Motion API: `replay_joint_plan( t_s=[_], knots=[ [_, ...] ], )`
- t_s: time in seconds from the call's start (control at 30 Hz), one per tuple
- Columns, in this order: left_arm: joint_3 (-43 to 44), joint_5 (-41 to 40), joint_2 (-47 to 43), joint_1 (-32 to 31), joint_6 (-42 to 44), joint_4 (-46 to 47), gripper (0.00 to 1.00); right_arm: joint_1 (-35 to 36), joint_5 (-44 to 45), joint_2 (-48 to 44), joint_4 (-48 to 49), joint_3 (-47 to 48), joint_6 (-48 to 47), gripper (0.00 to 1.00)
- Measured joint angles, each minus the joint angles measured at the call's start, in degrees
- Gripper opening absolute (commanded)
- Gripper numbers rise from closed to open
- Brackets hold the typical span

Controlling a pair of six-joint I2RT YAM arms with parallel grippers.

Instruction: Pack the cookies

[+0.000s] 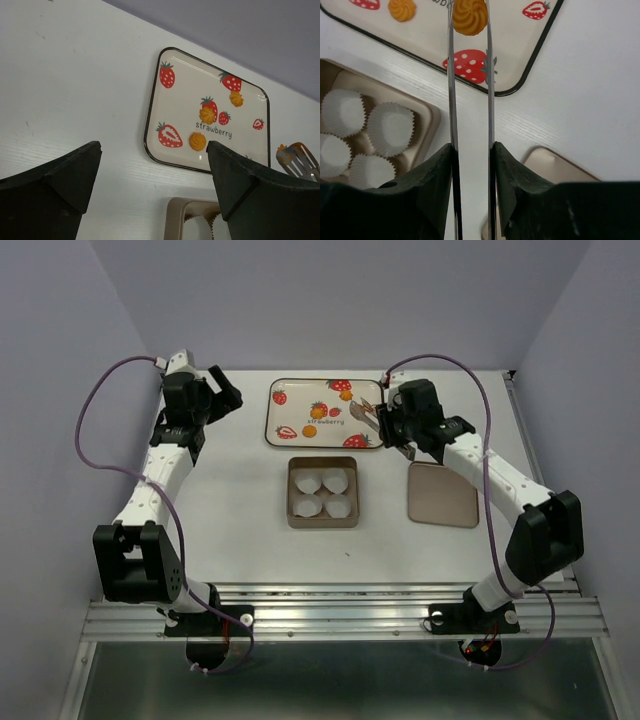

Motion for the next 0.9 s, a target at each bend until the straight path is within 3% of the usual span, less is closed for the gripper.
replay_joint_plan(
  t_s=[0.47,0.9],
  knots=[
    [0.0,-0.2,2.0,-8.2,-0.4,0.0,0.99,14.7,-3.2,-9.7,-3.7,-6.4,0.7,0.35],
    [0.0,-4.4,2.0,-11.1,-0.9,-0.9,0.99,17.2,1.3,-9.7,-10.0,-8.7,3.0,0.36]
  ],
)
